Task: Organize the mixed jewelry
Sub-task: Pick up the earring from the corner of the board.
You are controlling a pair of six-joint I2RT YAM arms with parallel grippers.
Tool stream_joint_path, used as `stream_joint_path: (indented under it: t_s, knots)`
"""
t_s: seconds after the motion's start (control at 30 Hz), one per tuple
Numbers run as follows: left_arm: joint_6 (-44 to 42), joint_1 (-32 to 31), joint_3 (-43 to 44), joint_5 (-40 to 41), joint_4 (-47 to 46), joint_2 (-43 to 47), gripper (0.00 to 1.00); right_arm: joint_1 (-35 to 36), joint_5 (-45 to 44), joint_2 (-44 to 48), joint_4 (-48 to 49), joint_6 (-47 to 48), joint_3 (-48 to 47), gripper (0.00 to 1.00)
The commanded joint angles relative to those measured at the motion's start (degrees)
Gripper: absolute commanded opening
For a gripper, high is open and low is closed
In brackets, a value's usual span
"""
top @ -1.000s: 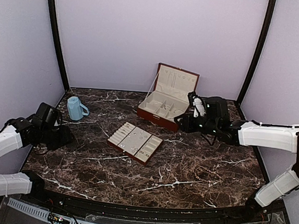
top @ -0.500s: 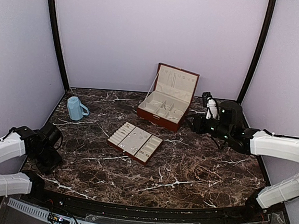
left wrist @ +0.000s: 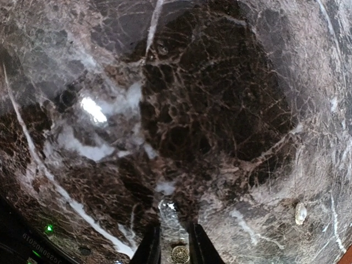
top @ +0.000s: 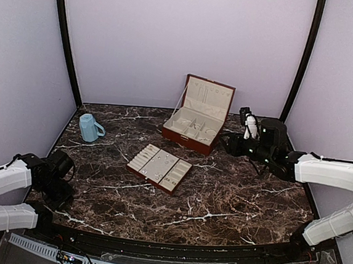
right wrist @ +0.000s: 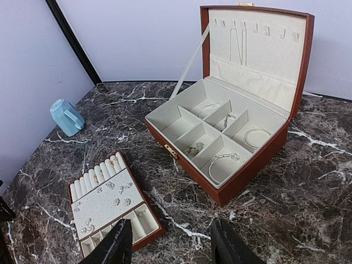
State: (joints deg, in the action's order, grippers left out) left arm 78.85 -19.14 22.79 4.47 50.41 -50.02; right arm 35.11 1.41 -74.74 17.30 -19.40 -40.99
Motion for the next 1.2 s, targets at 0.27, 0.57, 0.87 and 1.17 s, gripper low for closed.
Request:
stream_joint_path:
  t_s: [0.27,0.57,0.87,1.17]
  knots:
    - [0.81,0.24,-0.91,-1.9,-0.74,0.78,0.12,-0.4,0.73,-1.97,3.7,-0.73,-0.27,0.49]
    - [0.69,0.24,-0.55,-2.1,-1.04,0.76,0.0,-0.4,0.55,-2.16,3.7,-0.64,-0.05,0.49]
    - [-5.38,0.24,5.07,-2.09,-7.35,-1.01,0.0,-0.42,0.34,-1.4,3.96,-0.75,0.2,0.49]
    - [-5.97,-2.98,12.43,-7.37,-20.49,-8.13,0.0,-0.4,3.89,-0.69,6.08,-4.29,0.68,0.5]
